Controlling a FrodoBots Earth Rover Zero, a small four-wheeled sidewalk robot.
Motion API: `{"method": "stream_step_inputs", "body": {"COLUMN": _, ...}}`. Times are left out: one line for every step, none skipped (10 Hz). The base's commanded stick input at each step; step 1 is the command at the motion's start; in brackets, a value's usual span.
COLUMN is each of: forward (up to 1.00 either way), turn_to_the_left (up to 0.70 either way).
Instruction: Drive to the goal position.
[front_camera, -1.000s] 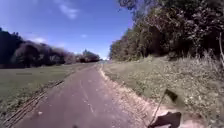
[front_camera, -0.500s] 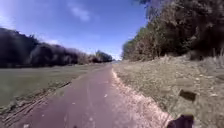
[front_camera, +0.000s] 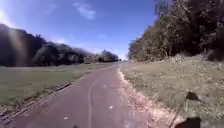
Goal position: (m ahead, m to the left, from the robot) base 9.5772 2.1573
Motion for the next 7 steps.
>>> {"method": "stream_step_inputs", "body": {"forward": 1.00, "turn_to_the_left": 0.04}}
{"method": "stream_step_inputs", "body": {"forward": 1.00, "turn_to_the_left": 0.04}}
{"method": "stream_step_inputs", "body": {"forward": 1.00, "turn_to_the_left": 0.00}}
{"method": "stream_step_inputs", "body": {"forward": 1.00, "turn_to_the_left": 0.00}}
{"method": "stream_step_inputs", "body": {"forward": 1.00, "turn_to_the_left": 0.00}}
{"method": "stream_step_inputs", "body": {"forward": 1.00, "turn_to_the_left": 0.00}}
{"method": "stream_step_inputs", "body": {"forward": 1.00, "turn_to_the_left": 0.00}}
